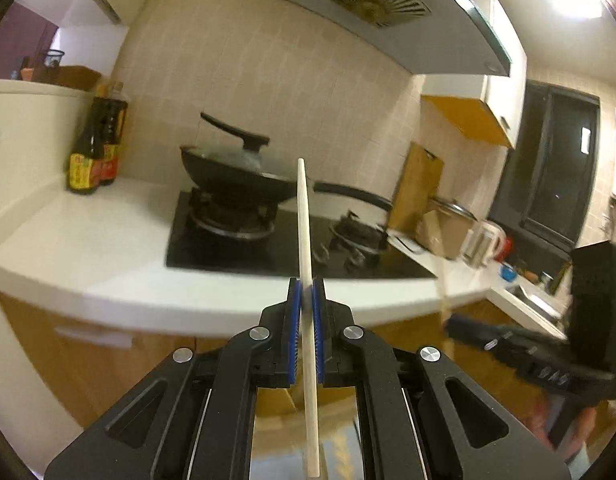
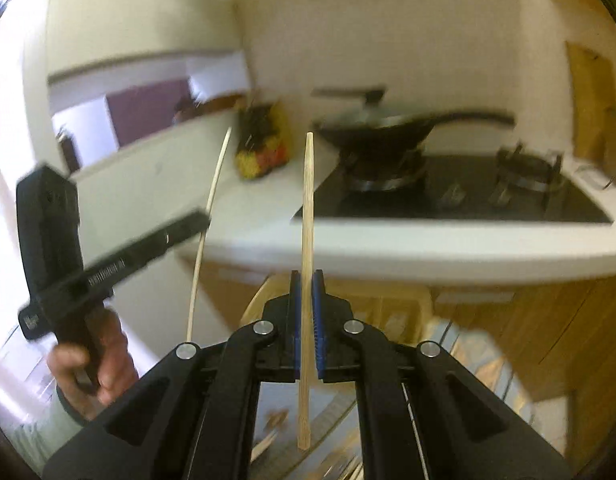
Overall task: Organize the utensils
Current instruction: 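Lower both chopsticks into the beige basket and open both grippers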
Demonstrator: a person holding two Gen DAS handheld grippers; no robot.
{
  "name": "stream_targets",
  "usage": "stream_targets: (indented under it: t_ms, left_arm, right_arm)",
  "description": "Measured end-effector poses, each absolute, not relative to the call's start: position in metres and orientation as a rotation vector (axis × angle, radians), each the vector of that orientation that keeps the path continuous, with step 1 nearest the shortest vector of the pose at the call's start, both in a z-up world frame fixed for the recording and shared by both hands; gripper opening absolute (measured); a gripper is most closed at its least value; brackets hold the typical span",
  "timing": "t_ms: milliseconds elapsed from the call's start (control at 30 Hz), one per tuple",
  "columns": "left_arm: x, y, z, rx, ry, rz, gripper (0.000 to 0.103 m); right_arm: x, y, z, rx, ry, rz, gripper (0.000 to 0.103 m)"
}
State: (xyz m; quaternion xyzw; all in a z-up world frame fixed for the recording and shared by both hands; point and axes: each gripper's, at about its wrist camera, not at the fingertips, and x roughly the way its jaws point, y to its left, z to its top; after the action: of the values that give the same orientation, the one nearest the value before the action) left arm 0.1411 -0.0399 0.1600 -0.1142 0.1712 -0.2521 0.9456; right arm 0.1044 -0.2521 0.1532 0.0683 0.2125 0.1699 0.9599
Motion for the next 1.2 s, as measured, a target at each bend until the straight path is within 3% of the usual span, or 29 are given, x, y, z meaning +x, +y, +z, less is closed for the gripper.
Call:
stream_targets:
  t_ms: [367, 900, 1033, 1133, 1200]
  left_arm:
    - [0.196, -0.055, 0.123, -0.244, 0.267, -0.47, 0.004]
    - [0.185, -0.042, 0.082, -0.227, 0.265, -0.46, 0.006]
    - [0.176, -0.033, 0.08, -0.232, 0.285, -0.456, 0.017]
    - [0.167, -0.024, 0.081, -0.249, 0.304, -0.469, 0.034]
    - [0.16, -0.018, 0.083, -0.256, 0.309, -0.474, 0.04]
  right_arm:
    - [0.17, -0.271, 0.123, 0.126, 0.303, 0.2, 0.004]
    - [0.163, -0.28, 0.075, 0.188, 0.32, 0.213, 0.005]
    - [0.148, -0.281, 0.071, 0.19, 0.354, 0.248, 0.008]
    - [0.134, -0.282, 0.07, 0.201, 0.386, 0.277, 0.015]
    - [0.122, -0.282, 0.07, 0.208, 0.398, 0.287, 0.031]
